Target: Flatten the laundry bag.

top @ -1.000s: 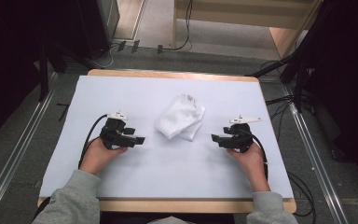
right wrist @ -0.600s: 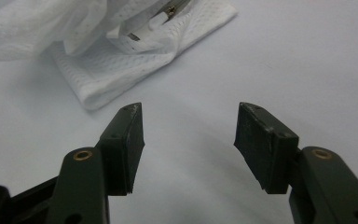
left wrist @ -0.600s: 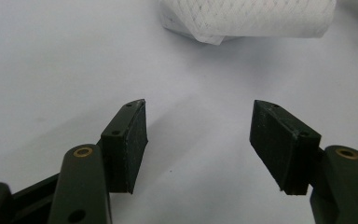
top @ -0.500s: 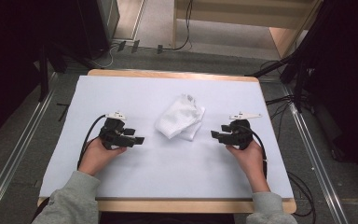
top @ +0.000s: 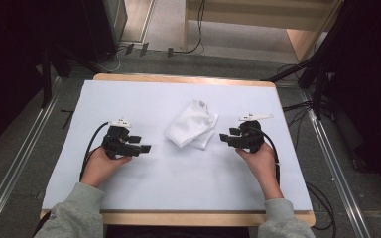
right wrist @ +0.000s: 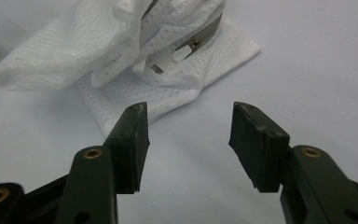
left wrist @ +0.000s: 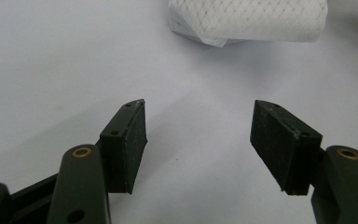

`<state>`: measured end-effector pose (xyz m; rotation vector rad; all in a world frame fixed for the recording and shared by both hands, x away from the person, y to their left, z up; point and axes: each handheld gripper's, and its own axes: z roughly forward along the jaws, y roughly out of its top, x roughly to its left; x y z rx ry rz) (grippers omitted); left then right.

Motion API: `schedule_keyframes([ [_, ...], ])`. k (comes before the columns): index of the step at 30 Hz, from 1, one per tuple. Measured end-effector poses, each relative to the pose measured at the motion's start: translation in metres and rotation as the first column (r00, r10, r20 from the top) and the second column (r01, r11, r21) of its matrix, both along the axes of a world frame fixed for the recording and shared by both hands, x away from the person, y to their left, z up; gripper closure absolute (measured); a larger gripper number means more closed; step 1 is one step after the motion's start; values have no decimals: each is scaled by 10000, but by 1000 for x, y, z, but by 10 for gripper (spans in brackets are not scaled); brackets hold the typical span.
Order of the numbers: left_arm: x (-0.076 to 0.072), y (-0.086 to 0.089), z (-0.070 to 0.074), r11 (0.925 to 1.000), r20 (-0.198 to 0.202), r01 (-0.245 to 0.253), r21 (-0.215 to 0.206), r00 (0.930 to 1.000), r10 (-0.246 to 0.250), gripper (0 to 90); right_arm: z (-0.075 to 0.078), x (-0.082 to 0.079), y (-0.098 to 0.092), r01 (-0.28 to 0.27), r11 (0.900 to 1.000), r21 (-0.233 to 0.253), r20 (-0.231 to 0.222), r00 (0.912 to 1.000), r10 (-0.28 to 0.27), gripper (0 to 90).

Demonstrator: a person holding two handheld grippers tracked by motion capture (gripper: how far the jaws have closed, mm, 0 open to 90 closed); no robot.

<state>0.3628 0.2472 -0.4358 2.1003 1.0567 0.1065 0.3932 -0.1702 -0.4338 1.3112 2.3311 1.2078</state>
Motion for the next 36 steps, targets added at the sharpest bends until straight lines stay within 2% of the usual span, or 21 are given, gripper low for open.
schedule_keyframes([
  [4,0,-1,0,10000,-6,45,33,10000,-45,369,4,2,5,-51,10000,54,4,10000,51,544],
  [5,0,-2,0,10000,-24,68,-7,10000,-68,368,6,3,9,-70,10000,-2,-30,10000,70,600],
  [6,0,-2,0,10000,-24,68,-7,10000,-68,368,6,3,9,-70,10000,-2,-30,10000,70,600],
  [7,-1,-3,0,9999,-11,123,12,9999,-123,367,5,6,12,-121,9999,7,-28,9999,121,678],
  [8,-1,-3,0,9999,-11,123,12,9999,-123,367,5,6,12,-121,9999,7,-28,9999,121,678],
  [9,-1,-4,0,9999,4,154,46,9999,-154,367,4,8,14,-176,9998,-8,-99,9998,176,701],
  [10,-1,-4,0,9999,7,169,31,9999,-169,367,3,11,18,-281,9996,-68,-311,9991,278,787],
  [11,-1,-3,0,9999,18,133,62,9999,-133,368,1,13,20,-334,9994,-84,-377,9987,331,824],
  [14,-1,-3,0,10000,-11,96,-23,10000,-96,367,-4,19,27,-471,9988,110,-653,9967,477,888],
  [19,-1,-2,0,9999,29,137,51,9999,-138,368,-8,25,36,-588,9979,285,-951,9936,612,899],
  [25,-3,0,0,9999,30,96,71,9999,-96,368,-5,26,49,-772,9968,210,-834,9934,787,900],
  [29,-5,2,0,9999,17,14,110,10000,-15,368,1,29,58,-974,9952,117,-777,9921,980,900],
  [31,-6,3,0,9999,21,-56,98,10000,56,368,9,31,66,-1142,9934,76,-538,9920,1145,900],
  [36,-10,7,-1,9997,-3,-172,148,9999,172,368,18,38,78,-1367,9906,71,-377,9899,1369,900],
])
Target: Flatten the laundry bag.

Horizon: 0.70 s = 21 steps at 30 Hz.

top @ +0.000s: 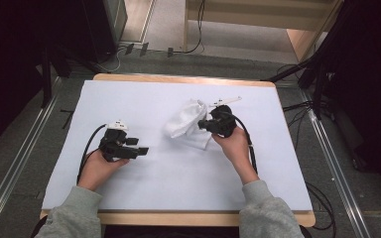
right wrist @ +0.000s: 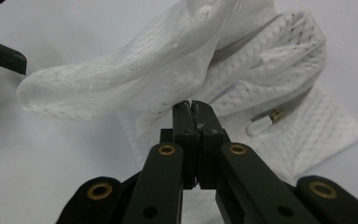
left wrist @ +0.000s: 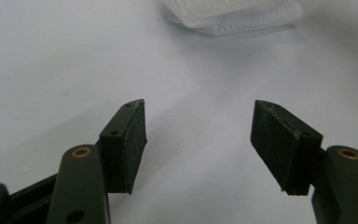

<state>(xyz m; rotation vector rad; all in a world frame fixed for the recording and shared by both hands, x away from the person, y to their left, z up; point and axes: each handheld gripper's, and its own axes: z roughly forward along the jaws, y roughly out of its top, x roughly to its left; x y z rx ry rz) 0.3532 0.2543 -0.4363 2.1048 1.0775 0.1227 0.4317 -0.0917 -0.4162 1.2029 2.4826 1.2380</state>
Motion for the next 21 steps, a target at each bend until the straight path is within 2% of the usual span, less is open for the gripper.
schedule_keyframes([
  [6,-5,7,0,9998,10,-177,3,9998,177,368,5,12,17,-293,9995,-125,89,9995,294,900],
  [14,-13,16,-1,9990,30,-441,57,9990,441,367,11,27,40,-710,9975,-48,318,9970,711,894],
  [18,-15,20,-1,9986,29,-514,92,9987,514,368,15,30,43,-810,9967,-11,395,9959,809,849],
  [21,-18,22,-1,9978,3,-654,75,9979,654,367,18,30,39,-674,9977,-110,399,9969,678,809],
])
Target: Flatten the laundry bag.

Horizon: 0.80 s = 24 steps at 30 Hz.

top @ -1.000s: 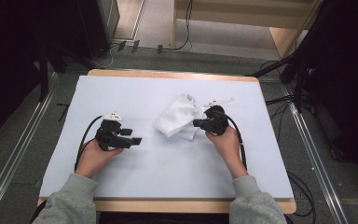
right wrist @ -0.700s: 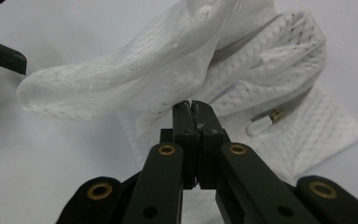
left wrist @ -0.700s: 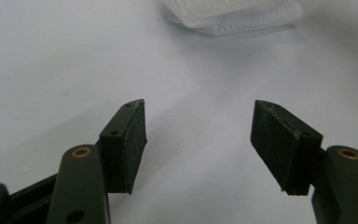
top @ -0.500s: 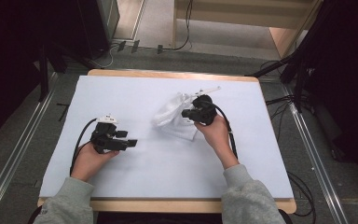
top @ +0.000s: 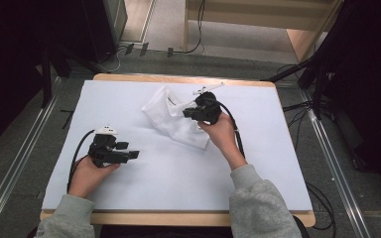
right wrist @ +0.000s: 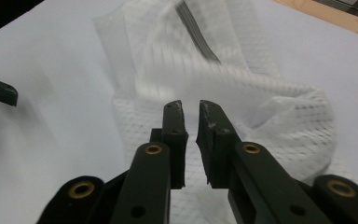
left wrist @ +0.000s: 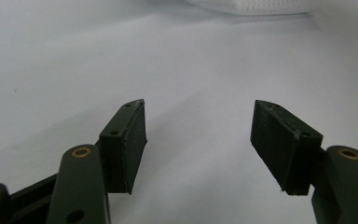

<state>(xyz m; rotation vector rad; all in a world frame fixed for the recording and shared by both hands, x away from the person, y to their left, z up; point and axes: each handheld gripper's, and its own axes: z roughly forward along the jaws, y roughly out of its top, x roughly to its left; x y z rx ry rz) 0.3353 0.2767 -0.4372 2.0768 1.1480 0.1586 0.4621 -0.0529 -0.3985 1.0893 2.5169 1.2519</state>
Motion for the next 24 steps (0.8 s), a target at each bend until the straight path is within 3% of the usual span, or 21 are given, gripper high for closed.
schedule_keyframes([
  [7,-1,1,0,10000,4,27,34,10000,-27,367,-2,5,-12,418,9990,-161,-39,9991,-419,683],
  [9,-1,1,0,10000,20,11,2,10000,-11,367,-5,7,-13,600,9976,-341,-84,9981,-603,610],
  [12,-2,2,0,10000,-5,-9,-15,10000,9,367,-16,13,-15,880,9949,-501,-387,9952,-900,494],
  [17,-2,3,0,10000,5,-29,-66,10000,29,367,-32,21,-16,1119,9896,-908,-828,9894,-1195,415],
  [19,-2,4,0,10000,8,-34,-81,10000,34,367,-35,22,-16,1142,9887,-973,-899,9883,-1230,415],
  [21,-2,4,1,10000,7,-46,-61,10000,46,367,-42,23,-15,1119,9863,-1214,-988,9873,-1241,483],
  [22,-2,4,1,9999,-7,-66,-93,10000,66,367,-45,24,-15,1018,9862,-1306,-1063,9875,-1160,559],
  [23,-2,5,1,9999,-25,-84,-80,10000,84,367,-49,24,-15,812,9868,-1401,-1310,9863,-998,748],
  [24,-3,5,1,9998,-29,-116,-142,9999,115,367,-50,24,-15,713,9887,-1320,-1466,9850,-906,789],
])
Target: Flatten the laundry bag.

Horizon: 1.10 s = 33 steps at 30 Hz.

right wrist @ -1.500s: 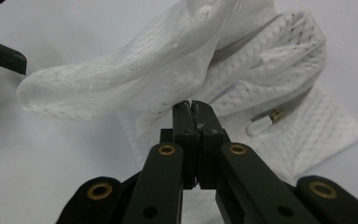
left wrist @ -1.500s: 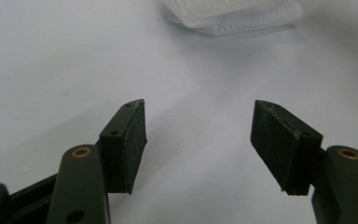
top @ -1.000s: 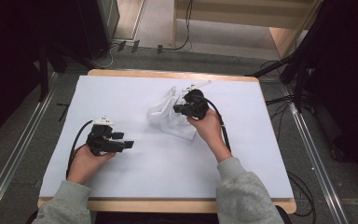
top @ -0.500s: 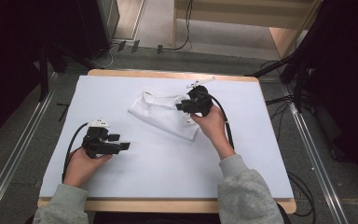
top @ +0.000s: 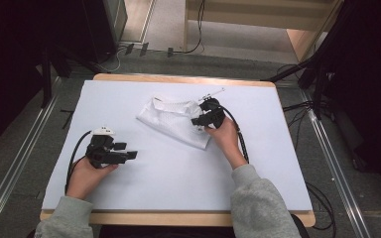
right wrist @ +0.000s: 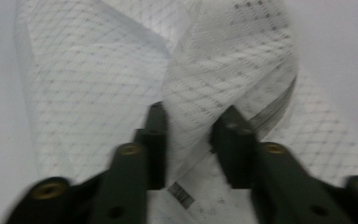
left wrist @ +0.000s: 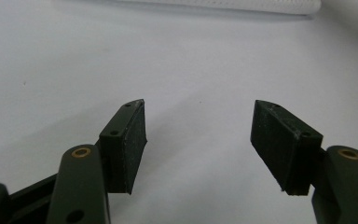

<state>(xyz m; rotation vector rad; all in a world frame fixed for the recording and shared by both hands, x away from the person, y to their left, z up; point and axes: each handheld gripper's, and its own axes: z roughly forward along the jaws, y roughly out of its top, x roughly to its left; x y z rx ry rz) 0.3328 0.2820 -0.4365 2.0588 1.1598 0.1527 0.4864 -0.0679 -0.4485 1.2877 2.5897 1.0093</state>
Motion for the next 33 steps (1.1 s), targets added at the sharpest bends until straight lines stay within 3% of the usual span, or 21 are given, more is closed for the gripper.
schedule_keyframes([
  [1,0,0,0,10000,0,0,0,10000,0,367,0,0,0,0,10000,0,0,10000,0,789],
  [3,0,1,0,10000,-56,-37,9,10000,37,367,1,-1,-1,-122,9999,4,21,9999,122,898],
  [9,1,5,1,9995,-354,-207,-238,9992,199,389,25,-16,3,-652,9974,312,707,9955,629,900],
  [16,2,6,3,9993,-328,-277,-264,9991,268,394,40,-37,9,-1338,9908,201,931,9870,1314,900],
  [20,5,9,4,9991,-256,-298,-307,9993,290,390,51,-56,7,-1632,9858,398,1009,9822,1585,900],
  [33,13,21,5,9982,-254,-491,-355,9985,483,375,48,-104,10,-2526,9674,166,872,9642,2503,900],
])
